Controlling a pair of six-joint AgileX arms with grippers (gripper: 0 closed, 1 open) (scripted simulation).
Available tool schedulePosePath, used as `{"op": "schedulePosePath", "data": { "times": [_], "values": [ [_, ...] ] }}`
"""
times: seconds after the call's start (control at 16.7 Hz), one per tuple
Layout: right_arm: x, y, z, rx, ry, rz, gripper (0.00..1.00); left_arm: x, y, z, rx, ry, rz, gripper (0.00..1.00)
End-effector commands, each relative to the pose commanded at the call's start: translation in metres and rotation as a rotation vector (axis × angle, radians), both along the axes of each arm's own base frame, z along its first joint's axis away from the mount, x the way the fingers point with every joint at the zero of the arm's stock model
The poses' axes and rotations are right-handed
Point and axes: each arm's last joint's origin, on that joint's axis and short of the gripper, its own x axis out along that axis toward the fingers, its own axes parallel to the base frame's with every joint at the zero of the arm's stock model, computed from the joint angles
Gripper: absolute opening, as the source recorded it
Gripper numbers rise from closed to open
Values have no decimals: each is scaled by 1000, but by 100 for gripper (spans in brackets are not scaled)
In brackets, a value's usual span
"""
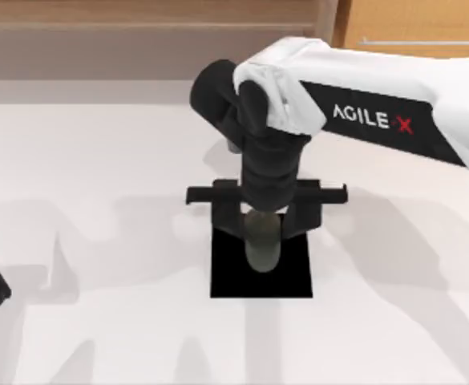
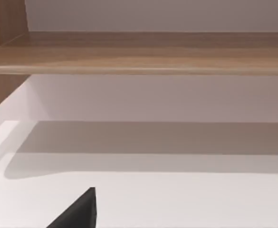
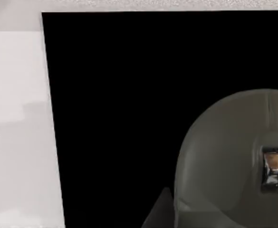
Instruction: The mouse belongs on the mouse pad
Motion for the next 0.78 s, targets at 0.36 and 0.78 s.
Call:
{"op": "schedulePosePath", "data": {
  "times": [0.36, 0.78],
  "values": [
    [0, 0, 0, 0, 0, 0, 90, 0, 0, 0, 0, 0, 0, 100],
    [0, 0, 0, 0, 0, 0, 100, 0, 0, 0, 0, 0, 0, 100]
  ]
}}
